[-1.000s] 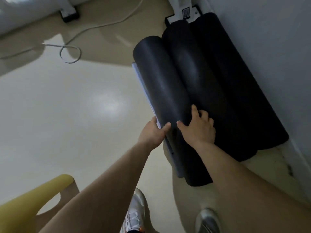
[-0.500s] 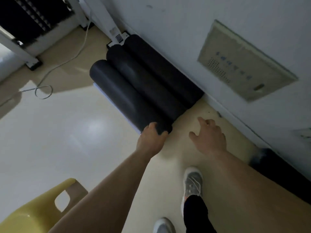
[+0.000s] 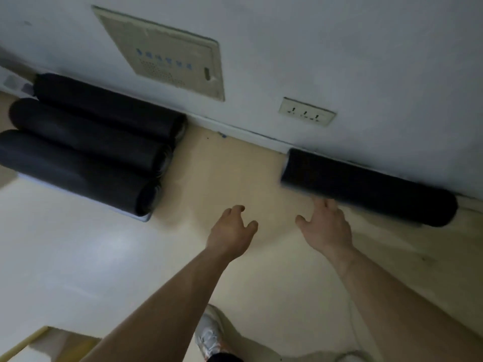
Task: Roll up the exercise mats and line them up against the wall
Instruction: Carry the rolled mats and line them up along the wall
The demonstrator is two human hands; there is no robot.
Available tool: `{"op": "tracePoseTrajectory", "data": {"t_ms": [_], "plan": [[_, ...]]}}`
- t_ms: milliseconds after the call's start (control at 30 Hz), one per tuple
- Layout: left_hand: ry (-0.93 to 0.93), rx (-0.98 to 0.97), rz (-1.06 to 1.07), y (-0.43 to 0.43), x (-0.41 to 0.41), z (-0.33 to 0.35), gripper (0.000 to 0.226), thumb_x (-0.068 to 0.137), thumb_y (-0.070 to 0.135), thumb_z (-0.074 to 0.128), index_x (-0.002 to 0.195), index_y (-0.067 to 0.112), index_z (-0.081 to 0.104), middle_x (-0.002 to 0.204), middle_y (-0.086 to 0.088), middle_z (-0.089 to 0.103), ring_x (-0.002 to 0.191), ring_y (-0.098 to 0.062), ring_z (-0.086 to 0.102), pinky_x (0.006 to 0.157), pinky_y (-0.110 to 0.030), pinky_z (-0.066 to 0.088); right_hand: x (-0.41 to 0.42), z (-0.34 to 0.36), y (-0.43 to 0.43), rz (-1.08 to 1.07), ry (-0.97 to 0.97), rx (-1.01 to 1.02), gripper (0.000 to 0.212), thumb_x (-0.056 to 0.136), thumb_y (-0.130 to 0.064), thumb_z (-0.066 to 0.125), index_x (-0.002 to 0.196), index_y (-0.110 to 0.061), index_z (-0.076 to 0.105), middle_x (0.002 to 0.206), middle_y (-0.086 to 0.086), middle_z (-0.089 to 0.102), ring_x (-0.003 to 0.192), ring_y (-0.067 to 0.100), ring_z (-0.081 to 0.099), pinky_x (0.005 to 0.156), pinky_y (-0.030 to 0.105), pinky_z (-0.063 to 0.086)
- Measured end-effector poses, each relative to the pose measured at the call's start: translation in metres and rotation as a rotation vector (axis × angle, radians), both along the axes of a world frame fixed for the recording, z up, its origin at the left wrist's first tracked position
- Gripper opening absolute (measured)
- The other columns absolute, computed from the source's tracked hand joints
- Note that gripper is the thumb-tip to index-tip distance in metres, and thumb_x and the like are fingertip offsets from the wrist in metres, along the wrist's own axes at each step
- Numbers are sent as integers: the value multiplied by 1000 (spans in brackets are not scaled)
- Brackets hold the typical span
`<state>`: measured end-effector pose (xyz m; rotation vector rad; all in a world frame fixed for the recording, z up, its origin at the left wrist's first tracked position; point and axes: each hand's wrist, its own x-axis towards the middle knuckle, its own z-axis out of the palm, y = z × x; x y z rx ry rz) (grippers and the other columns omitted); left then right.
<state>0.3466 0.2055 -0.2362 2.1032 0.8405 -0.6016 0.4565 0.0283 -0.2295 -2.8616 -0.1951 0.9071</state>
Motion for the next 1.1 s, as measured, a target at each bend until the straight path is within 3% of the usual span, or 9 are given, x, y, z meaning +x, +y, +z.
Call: {"op": "tracePoseTrajectory", "data": {"t_ms": [300,500,667,933,1100], "plan": [[37,129,-241,-202,78,-23,61,96,44,55,150,19,38,148,-6,46,128,-27,52,103,-39,43,25,-27,-241,-256,26,70,68,96,-49,55,153,-19,32,144,13,41,125,32,48,98,43,47],[32,206,-399,-296,119,-72,67,96,46,57,151,18,34,151,-7,43,128,-29,52,104,-43,46,42,-82,-364,-466,67,192,77,96,-48,58,156,-14,24,153,15,29,135,36,40,104,44,42],[-9,358,-515,-323,162,-128,71,95,48,57,152,15,31,150,-10,43,133,-33,43,104,-46,42,80,-146,-407,-607,17,315,81,95,-49,59,158,-14,21,157,14,23,135,37,42,106,44,42],[-241,518,-655,-336,262,-198,77,93,51,57,155,17,27,155,-10,34,142,-35,28,110,-49,37,167,-228,-437,-733,-144,417,91,93,-56,57,161,-17,12,162,11,15,139,40,37,109,48,40],[-264,665,-799,-308,283,-227,74,93,48,56,154,18,28,156,-10,33,141,-36,28,109,-50,38,207,-259,-428,-793,-255,434,100,93,-63,54,161,-14,0,166,12,7,146,39,19,114,53,31]]}}
